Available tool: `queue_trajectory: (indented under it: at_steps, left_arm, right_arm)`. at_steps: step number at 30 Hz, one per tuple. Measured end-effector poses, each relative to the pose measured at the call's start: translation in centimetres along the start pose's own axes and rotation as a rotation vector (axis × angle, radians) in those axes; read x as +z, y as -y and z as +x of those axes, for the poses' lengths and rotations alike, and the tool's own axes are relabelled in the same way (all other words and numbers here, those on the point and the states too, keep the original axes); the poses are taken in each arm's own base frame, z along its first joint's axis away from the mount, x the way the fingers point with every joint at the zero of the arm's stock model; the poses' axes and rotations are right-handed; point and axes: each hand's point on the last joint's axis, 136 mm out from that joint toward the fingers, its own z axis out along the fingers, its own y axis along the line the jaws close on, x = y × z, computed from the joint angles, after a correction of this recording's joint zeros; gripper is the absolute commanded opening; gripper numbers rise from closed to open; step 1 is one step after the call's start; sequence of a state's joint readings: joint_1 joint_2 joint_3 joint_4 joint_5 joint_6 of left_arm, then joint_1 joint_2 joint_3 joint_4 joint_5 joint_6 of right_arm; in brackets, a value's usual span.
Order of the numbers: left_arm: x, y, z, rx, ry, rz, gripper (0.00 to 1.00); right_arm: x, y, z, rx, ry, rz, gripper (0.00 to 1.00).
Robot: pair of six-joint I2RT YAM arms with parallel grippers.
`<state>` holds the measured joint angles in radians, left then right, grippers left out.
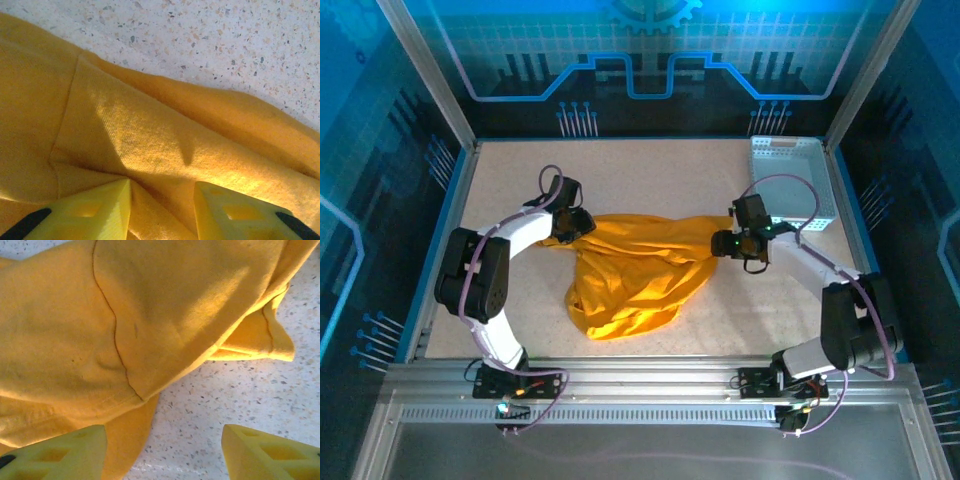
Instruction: Fold the inside-out t-shirt
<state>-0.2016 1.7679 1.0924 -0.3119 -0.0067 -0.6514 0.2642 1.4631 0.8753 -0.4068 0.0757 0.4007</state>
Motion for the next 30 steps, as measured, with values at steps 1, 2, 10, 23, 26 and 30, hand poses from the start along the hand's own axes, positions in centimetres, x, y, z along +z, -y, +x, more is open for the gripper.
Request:
queue_trajectory:
  at_steps: [1,2,10,23,26,30]
  left_arm:
    - [-0.1,0.0,0.0,0.000,0.003,0.001,0.45]
    - [-0.3,-0.1,0.1,-0.001,0.008,0.000,0.46]
    - [-1.7,-2.5,-0.4,-0.045,0.040,-0.012,0.44]
    - [-0.2,-3.1,-0.3,-0.066,0.008,-0.009,0.46]
    - [-0.7,-3.4,-0.3,-0.069,0.020,-0.016,0.49]
    - [-1.4,-3.7,-0.2,-0.069,0.033,-0.025,0.47]
  right_arm:
    - [0.4,-0.1,0.1,0.005,-0.011,-0.008,0.62]
    - [0.8,-0.3,0.0,0.012,-0.017,-0.013,0.62]
    - [3.4,-1.1,-0.4,0.052,-0.063,-0.041,0.58]
    - [3.4,-1.8,-1.5,0.066,-0.039,-0.070,0.54]
    - [3.5,-1.8,-1.5,0.066,-0.041,-0.069,0.54]
    - [3.5,-1.8,-1.5,0.066,-0.040,-0.070,0.54]
